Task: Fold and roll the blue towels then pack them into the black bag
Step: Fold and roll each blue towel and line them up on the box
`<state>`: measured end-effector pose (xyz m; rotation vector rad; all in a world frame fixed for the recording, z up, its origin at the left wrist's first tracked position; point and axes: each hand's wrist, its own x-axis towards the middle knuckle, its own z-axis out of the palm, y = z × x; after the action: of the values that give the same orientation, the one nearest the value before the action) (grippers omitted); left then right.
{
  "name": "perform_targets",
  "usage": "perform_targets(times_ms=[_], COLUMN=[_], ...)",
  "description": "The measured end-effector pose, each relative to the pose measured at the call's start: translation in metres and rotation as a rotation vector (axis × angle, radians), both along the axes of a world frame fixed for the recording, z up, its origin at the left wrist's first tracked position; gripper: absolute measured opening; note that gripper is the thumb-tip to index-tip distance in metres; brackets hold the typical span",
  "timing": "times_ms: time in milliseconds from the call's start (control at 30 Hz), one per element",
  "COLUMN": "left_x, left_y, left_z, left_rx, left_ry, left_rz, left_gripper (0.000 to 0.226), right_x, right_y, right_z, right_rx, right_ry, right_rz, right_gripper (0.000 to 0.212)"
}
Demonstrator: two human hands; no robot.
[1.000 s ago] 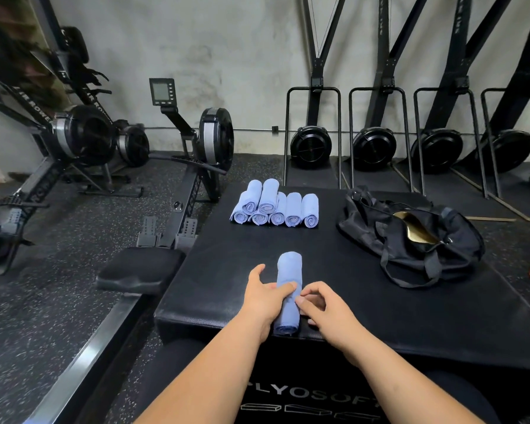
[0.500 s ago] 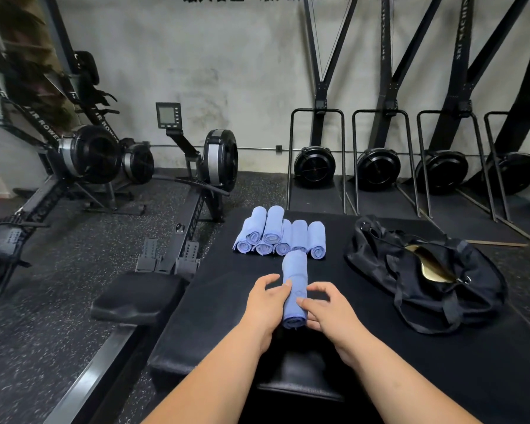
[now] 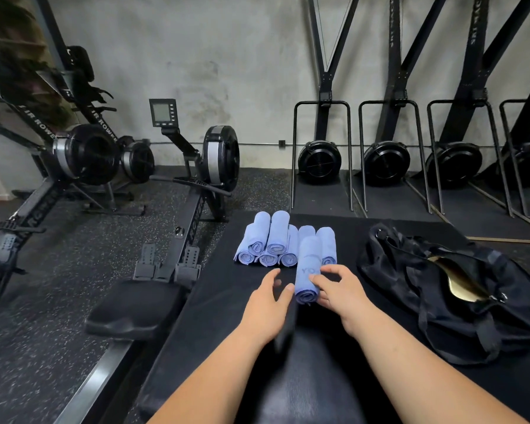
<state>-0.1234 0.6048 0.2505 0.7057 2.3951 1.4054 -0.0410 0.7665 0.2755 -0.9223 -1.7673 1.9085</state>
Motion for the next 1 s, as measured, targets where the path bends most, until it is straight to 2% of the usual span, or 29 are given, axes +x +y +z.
perform_targets(times_ms=[267, 467, 567, 667, 1000], left_x=[-0.039, -0.040, -0.036, -0.036, -0.038], left_y=[0.007, 0.000, 0.003, 0.004, 0.005], left_z=[-0.041, -0.080, -0.083, -0.086, -0.088], left_rx=[-0.128, -0.297, -0.336, -0.348, -0.390], left_ry=[0.273, 0.419, 0.514, 0.521, 0.584], left_rz=[-0.097, -0.019, -0.004, 0.008, 0.008], left_gripper=[0.082, 0.085, 0.089, 0.090, 0.088], right_x=[-0.067, -0.113, -0.125, -0.142, -0.179], right_y=[0.044, 0.073, 0.074, 0.085, 0.090], right_z=[-0.012, -0.022, -0.008, -0.008, -0.030], right_rx=[0.045, 0.180, 0.249, 0.298, 0.615], right_ry=[-0.049, -0.120, -0.163, -0.183, -0.326], right_rz=[-0.038, -0.057, -0.065, -0.099, -0.076], right_gripper=[0.035, 0.052, 0.045, 0.033, 0.037])
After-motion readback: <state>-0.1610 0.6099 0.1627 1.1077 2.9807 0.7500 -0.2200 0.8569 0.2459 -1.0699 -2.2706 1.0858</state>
